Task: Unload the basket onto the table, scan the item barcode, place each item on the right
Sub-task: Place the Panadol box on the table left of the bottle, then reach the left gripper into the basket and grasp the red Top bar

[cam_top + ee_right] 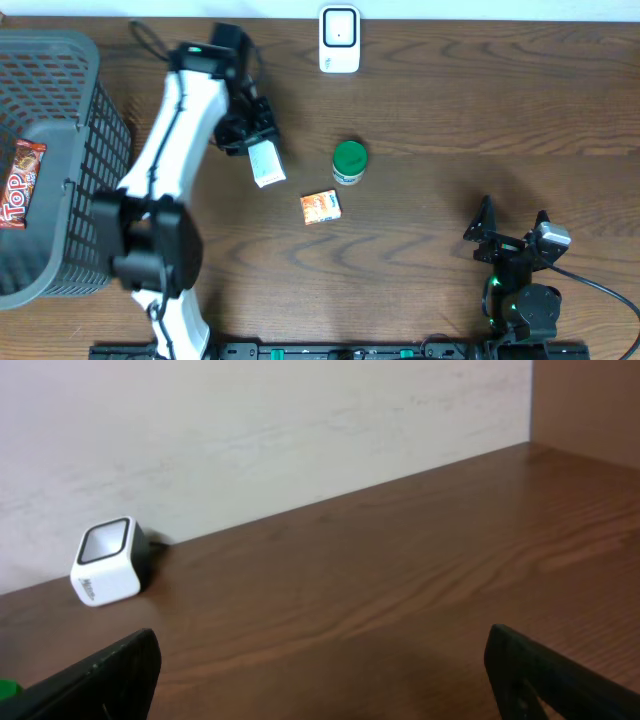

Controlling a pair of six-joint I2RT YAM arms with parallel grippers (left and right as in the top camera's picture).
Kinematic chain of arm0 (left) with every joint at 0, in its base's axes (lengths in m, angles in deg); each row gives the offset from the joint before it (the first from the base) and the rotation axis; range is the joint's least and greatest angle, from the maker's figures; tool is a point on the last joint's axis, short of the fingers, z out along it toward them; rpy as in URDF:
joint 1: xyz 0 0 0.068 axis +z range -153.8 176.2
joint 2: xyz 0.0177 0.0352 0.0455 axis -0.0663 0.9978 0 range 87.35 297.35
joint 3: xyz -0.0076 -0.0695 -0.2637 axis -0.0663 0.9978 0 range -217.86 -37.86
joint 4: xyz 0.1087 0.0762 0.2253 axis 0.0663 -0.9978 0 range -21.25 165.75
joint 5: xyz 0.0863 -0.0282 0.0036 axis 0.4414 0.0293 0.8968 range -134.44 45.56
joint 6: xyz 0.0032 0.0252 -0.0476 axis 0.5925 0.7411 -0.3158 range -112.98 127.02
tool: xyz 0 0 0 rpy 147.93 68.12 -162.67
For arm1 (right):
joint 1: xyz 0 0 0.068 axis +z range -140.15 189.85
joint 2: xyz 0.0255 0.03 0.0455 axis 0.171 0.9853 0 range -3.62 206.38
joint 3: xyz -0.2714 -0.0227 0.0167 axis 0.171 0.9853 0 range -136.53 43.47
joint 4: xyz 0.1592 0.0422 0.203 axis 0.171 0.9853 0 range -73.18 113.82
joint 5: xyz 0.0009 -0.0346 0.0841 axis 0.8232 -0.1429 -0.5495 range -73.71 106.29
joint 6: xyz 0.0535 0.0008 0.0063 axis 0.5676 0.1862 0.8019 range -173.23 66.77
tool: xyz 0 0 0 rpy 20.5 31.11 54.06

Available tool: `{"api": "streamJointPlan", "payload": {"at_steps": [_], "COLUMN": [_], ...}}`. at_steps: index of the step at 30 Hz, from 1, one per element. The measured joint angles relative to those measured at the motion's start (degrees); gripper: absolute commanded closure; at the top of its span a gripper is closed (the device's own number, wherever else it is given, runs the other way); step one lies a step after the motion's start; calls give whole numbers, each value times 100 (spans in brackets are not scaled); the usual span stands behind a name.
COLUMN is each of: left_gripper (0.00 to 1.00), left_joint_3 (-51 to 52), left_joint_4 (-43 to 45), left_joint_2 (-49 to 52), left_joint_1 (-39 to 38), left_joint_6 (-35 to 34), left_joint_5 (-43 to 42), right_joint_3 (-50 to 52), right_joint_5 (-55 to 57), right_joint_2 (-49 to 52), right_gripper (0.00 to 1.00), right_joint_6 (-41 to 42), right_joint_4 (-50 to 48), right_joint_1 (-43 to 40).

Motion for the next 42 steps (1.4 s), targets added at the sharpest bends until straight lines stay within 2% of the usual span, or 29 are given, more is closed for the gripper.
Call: {"api": "streamJointPlan", "payload": {"at_steps": [5,12,14,19,24,29,33,36,39,42], "left_gripper": [48,48,41,4,2,2,2,2,2,3], "left_joint_3": [251,798,863,876,627,-367,-955,-1091,-1113,-997], "left_joint_4": [1019,2072,2173,1993,1633,1722,1884,1720,1217,678], "left_joint_2": [693,1233,1200,1143,595,-1086,-2684,-3541,-3794,-3473], "left_joint_1": [-444,-710,-739,-741,-739,-623,-22,962,2129,3163], "left_joint_6": [2,-153,-199,-232,173,542,588,227,-501,-1311], "left_joint_5": [811,1095,1156,1191,1248,1602,2387,3084,3412,3366], "right_joint_3": [0,4,4,4,4,4,4,4,4,4], "right_joint_5": [0,0,-2,-2,-2,-2,0,0,-2,-2], "right_joint_2": [0,0,0,0,0,0,0,0,0,0], "right_gripper": [1,1,1,1,1,0,1,1,1,1], "right_joint_6": [0,0,0,0,0,0,0,0,0,0], "right_joint_4": [0,0,-2,0,0,0,-2,0,0,0], "right_joint_1": [0,0,0,0,0,0,0,0,0,0]}}
